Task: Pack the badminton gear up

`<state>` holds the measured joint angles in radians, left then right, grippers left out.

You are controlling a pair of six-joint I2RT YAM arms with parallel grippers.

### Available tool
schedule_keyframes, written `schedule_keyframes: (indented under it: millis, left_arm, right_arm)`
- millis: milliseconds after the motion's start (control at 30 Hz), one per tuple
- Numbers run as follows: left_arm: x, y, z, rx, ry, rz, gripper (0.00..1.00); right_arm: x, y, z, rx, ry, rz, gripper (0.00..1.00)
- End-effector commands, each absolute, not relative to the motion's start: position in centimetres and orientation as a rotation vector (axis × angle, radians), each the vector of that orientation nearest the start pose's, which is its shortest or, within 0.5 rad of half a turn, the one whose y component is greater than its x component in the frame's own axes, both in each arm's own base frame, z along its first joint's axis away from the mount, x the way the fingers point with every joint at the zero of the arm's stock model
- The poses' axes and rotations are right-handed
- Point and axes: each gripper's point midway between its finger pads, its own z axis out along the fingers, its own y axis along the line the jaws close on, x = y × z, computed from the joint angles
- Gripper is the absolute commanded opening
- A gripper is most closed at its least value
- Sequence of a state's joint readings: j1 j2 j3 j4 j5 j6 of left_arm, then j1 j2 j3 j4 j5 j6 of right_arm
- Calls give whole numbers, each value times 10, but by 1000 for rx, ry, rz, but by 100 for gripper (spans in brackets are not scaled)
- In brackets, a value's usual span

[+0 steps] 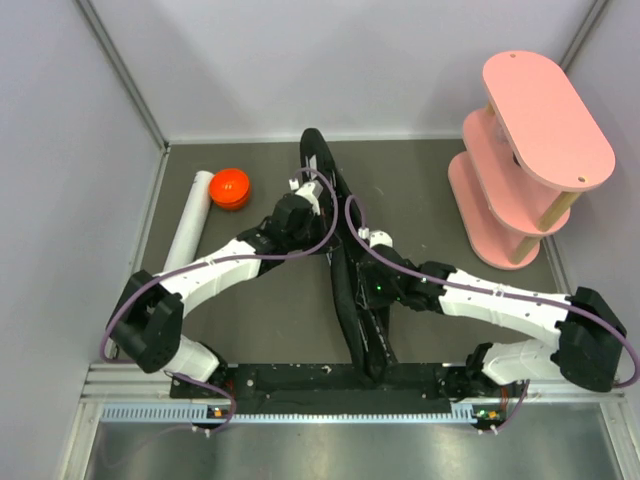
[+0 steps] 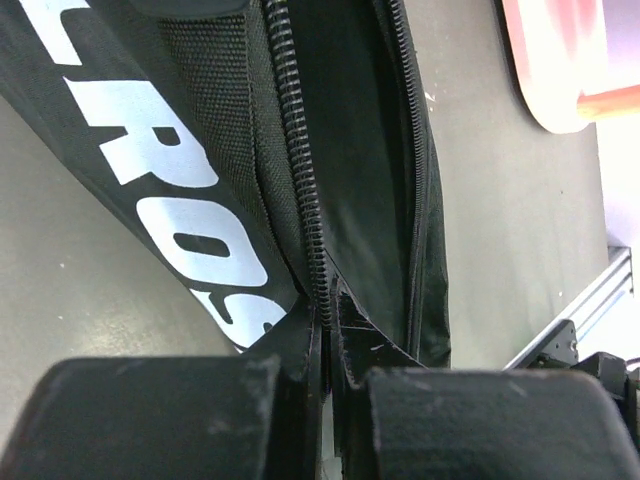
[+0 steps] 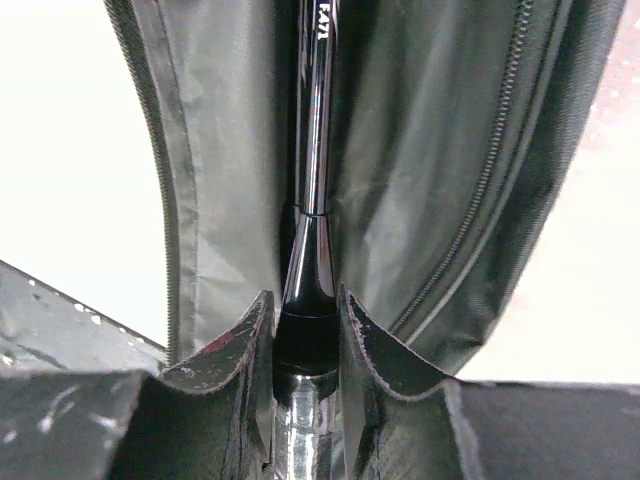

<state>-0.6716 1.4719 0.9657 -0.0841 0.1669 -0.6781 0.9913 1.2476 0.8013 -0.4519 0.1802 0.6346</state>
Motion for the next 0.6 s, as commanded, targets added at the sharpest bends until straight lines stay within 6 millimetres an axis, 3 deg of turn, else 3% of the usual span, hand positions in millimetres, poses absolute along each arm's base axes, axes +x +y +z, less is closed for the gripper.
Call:
schedule_keyframes:
  millis: [0, 100, 167, 267, 400, 567]
  left_arm:
    - [268, -305, 151, 159, 2328, -978, 0]
    - [265, -303, 153, 166, 2324, -984, 11]
    - [260, -300, 146, 168, 2334, -984, 29]
    - [252, -298, 138, 172, 2339, -1008, 42]
    - [243, -300, 133, 159, 2340, -1072, 55]
    - [250, -307, 142, 129, 2304, -1114, 68]
  right_arm:
    - [233, 297, 146, -93, 2289, 569, 0]
    - [232, 306, 141, -60, 2294, 630, 0]
    - [233, 308, 141, -60, 2289, 642, 0]
    - [231, 312, 140, -88, 2290, 661, 0]
    - [228, 319, 136, -147, 2280, 694, 0]
    - [224, 321, 130, -201, 2281, 662, 0]
